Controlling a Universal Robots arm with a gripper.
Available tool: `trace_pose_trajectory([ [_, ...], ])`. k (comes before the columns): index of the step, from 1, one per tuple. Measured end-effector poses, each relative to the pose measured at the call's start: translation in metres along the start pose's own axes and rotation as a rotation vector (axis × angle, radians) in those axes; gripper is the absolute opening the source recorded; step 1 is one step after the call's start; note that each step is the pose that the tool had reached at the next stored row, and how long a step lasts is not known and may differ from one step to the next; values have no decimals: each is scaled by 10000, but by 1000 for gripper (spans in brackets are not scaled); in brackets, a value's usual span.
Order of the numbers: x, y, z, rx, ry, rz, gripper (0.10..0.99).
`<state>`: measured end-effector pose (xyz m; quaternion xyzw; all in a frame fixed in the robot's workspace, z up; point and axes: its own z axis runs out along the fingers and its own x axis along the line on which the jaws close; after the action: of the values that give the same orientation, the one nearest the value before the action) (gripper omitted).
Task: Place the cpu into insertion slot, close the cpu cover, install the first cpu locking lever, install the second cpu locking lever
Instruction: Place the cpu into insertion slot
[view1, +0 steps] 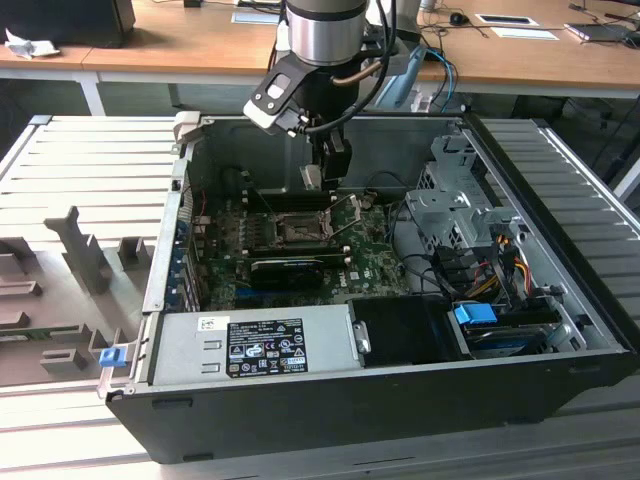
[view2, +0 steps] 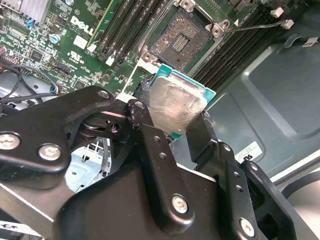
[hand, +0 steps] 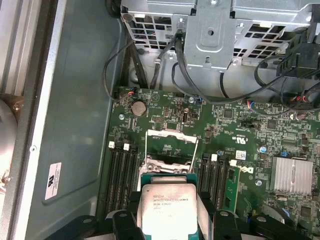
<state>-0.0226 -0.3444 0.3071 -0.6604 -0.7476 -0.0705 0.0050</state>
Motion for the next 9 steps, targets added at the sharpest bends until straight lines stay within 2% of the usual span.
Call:
trace_pose_trajectory([
  [9, -5, -5, 48, -16, 94, 43, 529],
])
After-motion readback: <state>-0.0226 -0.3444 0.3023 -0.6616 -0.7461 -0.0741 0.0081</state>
